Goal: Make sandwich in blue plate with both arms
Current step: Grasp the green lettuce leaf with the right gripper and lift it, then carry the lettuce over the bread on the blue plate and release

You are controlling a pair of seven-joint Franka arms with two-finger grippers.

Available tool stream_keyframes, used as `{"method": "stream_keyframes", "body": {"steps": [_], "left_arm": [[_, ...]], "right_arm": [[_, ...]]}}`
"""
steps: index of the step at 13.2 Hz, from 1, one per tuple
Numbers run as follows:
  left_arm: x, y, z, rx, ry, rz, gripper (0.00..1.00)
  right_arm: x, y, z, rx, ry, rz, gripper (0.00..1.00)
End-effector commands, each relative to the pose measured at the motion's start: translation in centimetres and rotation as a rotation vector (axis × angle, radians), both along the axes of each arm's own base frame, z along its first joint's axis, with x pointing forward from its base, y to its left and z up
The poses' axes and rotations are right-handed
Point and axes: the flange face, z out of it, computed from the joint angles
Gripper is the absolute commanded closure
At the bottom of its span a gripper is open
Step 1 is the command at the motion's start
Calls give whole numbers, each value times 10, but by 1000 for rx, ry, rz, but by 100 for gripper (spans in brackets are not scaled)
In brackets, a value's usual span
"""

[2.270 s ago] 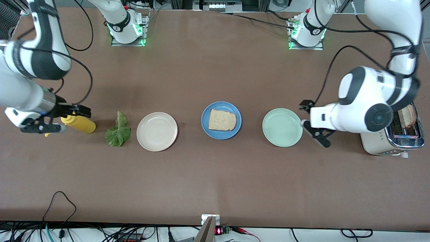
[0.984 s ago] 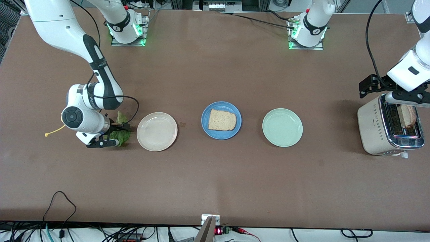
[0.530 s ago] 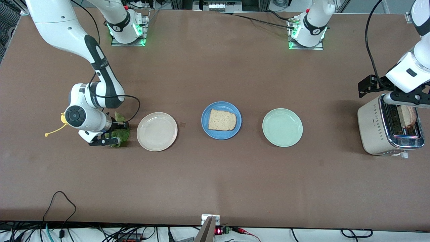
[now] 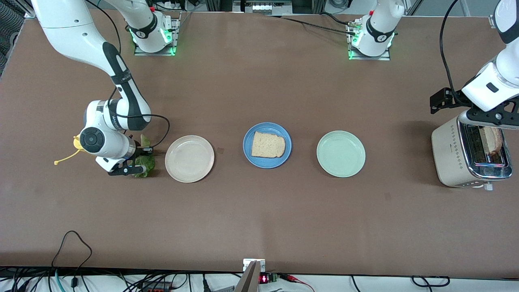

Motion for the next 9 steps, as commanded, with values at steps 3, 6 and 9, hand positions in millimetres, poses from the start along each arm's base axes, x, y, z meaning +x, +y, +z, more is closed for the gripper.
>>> {"method": "stream_keyframes", "body": {"steps": [3, 6, 9], "left_arm": [[-6, 3, -3, -34, 16, -36, 0], [-6, 1, -3, -34, 16, -39, 0], [-4, -1, -4, -34, 13, -41, 0]], "right_arm": [[30, 11, 101, 29, -52, -13, 100], [50, 58, 161, 78, -32, 72, 100], [38, 143, 168, 142, -37, 241, 100]]}}
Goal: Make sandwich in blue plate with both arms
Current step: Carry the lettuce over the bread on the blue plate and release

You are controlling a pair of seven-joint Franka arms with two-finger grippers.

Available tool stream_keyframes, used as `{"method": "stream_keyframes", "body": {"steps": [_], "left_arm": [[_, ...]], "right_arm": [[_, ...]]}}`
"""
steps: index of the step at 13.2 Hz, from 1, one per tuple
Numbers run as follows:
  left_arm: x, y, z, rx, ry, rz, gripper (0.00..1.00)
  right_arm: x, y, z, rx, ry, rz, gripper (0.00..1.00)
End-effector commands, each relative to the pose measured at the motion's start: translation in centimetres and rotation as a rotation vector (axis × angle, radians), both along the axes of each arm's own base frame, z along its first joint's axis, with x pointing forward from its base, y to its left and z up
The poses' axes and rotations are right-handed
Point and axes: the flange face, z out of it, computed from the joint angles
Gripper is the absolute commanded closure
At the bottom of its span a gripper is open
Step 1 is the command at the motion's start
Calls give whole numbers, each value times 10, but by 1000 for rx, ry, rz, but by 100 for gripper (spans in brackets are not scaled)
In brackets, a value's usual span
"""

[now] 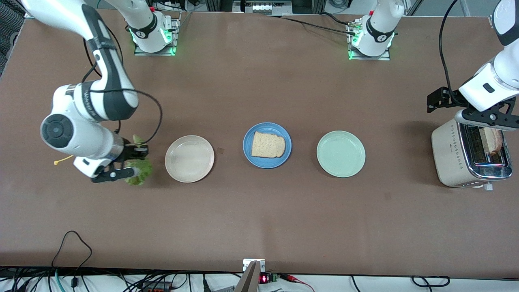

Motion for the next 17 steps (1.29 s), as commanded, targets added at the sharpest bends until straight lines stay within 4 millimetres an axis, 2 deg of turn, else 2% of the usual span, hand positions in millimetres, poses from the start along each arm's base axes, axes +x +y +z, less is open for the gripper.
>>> {"method": "stream_keyframes", "body": {"steps": [1, 5, 7, 9, 12, 14, 15, 17], "left_arm": [[-3, 1, 0, -15, 3, -18, 0], [1, 6, -7, -15, 9, -10, 0], [1, 7, -5, -15, 6, -9, 0], [1, 6, -7, -13, 13, -7, 0], [1, 5, -9, -13, 20, 1, 0], [2, 4, -12, -13, 28, -2, 0], [1, 4, -13, -13, 37, -6, 0], [1, 10, -13, -13, 45, -4, 0]], "right_arm": [[-5, 70, -7, 52, 3, 161, 100], [-7, 154, -10, 95, -49, 521, 100], [-16, 193, -19, 108, -66, 695, 100], [-34, 236, -34, 124, -85, 893, 100], [-47, 269, -68, 147, -113, 1140, 100], [-59, 291, -74, 154, -139, 1232, 100], [-68, 303, -84, 156, -129, 1254, 100], [-100, 344, -100, 144, -132, 1321, 100]]}}
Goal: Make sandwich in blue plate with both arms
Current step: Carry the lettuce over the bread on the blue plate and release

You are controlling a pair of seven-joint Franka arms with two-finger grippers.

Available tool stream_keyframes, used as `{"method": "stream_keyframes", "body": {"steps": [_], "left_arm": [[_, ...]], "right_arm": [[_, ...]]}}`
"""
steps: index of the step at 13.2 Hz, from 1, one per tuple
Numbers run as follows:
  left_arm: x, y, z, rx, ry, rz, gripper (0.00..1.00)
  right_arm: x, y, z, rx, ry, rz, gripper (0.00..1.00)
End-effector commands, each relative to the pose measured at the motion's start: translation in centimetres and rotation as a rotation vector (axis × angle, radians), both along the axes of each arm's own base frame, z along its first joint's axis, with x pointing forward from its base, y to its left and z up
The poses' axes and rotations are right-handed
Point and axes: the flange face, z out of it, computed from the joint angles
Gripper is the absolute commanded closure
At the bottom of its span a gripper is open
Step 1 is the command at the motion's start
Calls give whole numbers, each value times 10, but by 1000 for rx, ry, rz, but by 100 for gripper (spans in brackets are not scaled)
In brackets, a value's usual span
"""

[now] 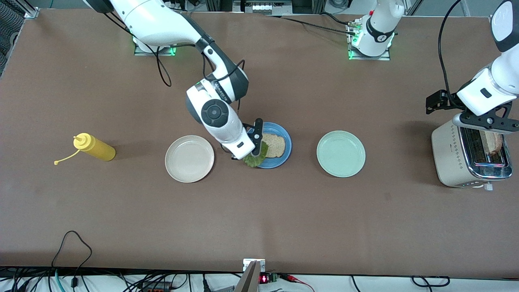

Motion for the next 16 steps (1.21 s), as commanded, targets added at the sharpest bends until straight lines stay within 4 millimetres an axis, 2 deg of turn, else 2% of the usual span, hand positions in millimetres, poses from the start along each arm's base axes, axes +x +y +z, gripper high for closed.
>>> {"method": "stream_keyframes", "body": {"steps": [1, 2, 4, 7, 9, 13, 14, 15, 16], "left_arm": [[-1, 8, 1, -14, 13, -8, 0], [-1, 6, 4, -10, 9, -17, 0], [-1, 6, 4, -11, 12, -15, 0], [-2, 7, 7, -8, 13, -1, 0], [-3, 6, 7, -10, 17, -2, 0], [-6, 6, 7, -10, 39, -6, 0], [-6, 6, 7, -10, 39, -6, 0], [-6, 6, 6, -10, 41, -2, 0], [-5, 7, 5, -13, 39, 1, 0]], "right_arm": [[-20, 41, -17, -21, -38, 88, 100], [-19, 44, -26, -27, -40, 97, 100], [-30, 56, -38, -36, -35, 116, 100], [-24, 53, -57, -42, -59, 111, 100], [-20, 53, -59, -25, -90, 107, 100], [-25, 60, -65, -15, -93, 93, 100], [-25, 59, -66, -17, -88, 91, 77], [-26, 60, -63, -15, -83, 59, 1], [-29, 64, -58, -12, -82, 23, 0]]}}
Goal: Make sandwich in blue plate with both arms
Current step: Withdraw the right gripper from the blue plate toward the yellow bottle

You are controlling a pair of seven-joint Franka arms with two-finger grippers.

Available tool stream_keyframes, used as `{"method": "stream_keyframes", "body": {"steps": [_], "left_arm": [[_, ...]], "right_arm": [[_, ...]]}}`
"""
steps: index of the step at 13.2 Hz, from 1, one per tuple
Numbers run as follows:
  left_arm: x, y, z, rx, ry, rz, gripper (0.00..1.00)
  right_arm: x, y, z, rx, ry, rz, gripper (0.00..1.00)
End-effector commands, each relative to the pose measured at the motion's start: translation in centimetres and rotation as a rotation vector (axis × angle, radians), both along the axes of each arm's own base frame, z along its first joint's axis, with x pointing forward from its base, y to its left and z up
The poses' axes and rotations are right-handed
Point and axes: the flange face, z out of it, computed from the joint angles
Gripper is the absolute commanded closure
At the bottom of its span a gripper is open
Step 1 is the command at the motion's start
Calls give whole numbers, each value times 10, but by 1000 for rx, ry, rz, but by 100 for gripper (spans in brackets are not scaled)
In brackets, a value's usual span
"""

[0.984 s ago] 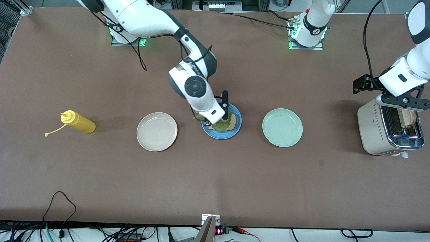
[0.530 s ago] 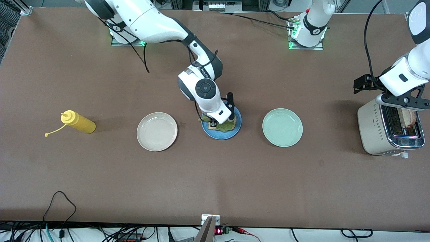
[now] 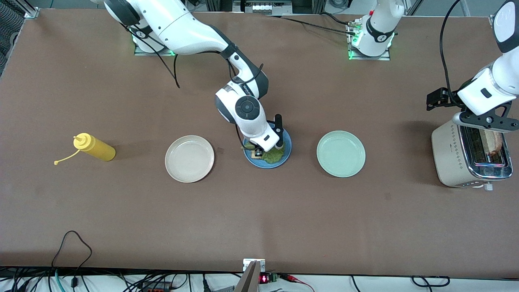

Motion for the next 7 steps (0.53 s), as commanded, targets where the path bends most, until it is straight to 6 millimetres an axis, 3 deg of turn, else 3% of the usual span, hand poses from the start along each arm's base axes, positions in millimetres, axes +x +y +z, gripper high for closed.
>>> {"method": "stream_keyframes", "body": {"steps": [1, 3, 5, 7], "left_arm": [[0, 1, 5, -13, 1, -4, 0], [0, -1, 6, -13, 3, -8, 0], [-1, 0, 6, -15, 6, -17, 0], [-1, 1, 6, -15, 6, -17, 0]], "right_arm": [[-7, 17, 15, 8, -7, -79, 0], [-11, 20, 23, -3, 11, -176, 0], [-6, 14, 54, 8, 6, -239, 0], [5, -4, 94, -13, 17, -325, 0]]}}
